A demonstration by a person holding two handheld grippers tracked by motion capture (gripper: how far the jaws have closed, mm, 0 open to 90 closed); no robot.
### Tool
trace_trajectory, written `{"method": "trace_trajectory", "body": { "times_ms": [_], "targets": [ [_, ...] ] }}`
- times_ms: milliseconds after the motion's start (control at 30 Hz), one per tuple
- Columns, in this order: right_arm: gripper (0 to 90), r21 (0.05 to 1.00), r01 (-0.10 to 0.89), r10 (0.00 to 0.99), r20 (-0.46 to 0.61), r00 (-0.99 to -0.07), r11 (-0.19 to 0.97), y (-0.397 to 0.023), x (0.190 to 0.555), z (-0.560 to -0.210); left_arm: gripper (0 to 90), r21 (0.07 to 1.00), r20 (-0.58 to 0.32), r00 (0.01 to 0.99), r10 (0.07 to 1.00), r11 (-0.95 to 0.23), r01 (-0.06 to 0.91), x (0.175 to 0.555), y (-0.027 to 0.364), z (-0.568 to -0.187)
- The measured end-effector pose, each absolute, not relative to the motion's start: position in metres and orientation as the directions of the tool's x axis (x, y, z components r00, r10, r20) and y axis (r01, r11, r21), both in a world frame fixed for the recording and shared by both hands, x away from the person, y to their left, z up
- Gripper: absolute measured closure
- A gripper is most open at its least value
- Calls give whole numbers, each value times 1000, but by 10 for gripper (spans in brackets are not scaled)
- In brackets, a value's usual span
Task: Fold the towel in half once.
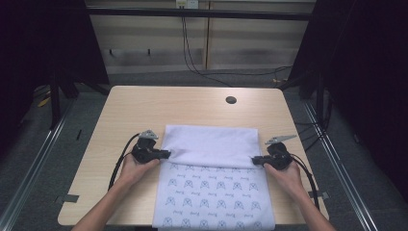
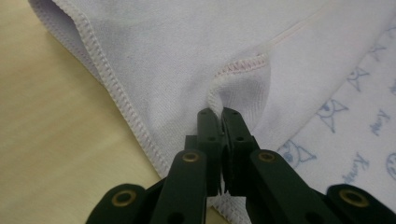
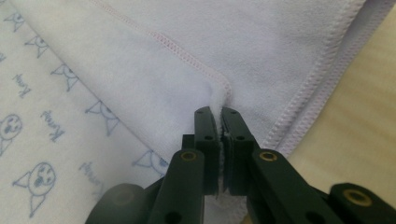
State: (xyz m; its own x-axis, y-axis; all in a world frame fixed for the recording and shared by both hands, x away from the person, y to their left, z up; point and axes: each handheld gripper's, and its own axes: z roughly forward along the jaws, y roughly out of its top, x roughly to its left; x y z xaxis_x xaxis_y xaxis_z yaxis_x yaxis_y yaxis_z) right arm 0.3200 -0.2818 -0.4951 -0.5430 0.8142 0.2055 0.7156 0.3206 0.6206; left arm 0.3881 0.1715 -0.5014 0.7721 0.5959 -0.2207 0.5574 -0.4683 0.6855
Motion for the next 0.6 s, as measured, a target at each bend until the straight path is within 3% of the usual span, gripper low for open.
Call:
{"method": "trace_trajectory", "body": {
  "times_ms": [600],
  "targets": [
    [870,663,724,898,178,-402,192,-268,419,-502,877,718,-180,619,764,-328,614,477,160,-508]
  ]
}}
